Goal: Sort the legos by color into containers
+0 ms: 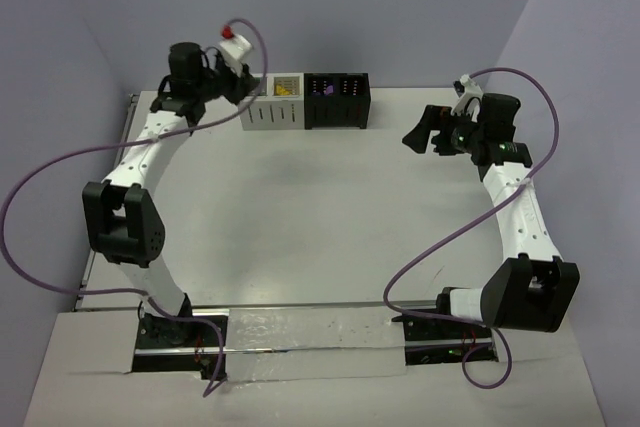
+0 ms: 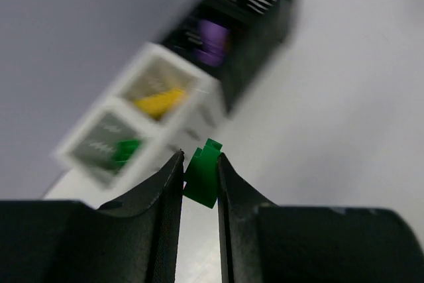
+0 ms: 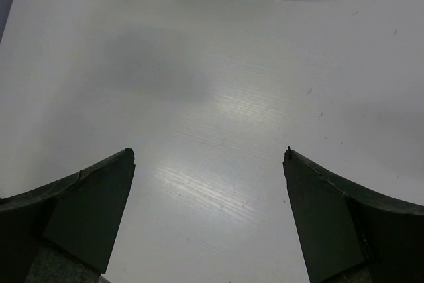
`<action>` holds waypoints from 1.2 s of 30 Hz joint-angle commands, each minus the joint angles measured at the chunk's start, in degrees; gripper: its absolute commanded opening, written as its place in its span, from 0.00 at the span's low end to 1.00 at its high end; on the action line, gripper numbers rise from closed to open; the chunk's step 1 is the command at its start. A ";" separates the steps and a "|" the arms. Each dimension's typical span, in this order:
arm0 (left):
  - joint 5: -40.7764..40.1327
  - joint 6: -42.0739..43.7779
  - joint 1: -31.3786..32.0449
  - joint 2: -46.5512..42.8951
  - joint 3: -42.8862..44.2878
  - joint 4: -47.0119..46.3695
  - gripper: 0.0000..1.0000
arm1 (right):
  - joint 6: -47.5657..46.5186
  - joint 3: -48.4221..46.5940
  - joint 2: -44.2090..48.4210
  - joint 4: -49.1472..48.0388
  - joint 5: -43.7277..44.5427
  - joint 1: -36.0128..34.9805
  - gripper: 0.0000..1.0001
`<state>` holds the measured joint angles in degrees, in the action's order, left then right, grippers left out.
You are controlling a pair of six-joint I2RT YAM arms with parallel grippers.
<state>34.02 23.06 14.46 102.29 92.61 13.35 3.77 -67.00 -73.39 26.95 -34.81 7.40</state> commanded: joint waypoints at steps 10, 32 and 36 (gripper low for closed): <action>-27.70 -36.57 -5.17 21.26 20.86 -27.85 0.00 | 2.41 1.29 -0.87 -3.95 -0.58 0.37 1.00; -22.74 -40.09 -5.48 26.56 18.00 -23.18 0.08 | 3.43 1.70 -3.88 -5.16 -1.75 0.34 1.00; -22.24 -39.76 -5.23 26.55 17.52 -22.67 0.11 | 3.44 1.79 -4.04 -5.50 -1.58 0.34 1.00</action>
<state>10.72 -15.94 8.91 130.41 110.02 -9.15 6.61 -65.43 -77.23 23.90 -35.62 7.40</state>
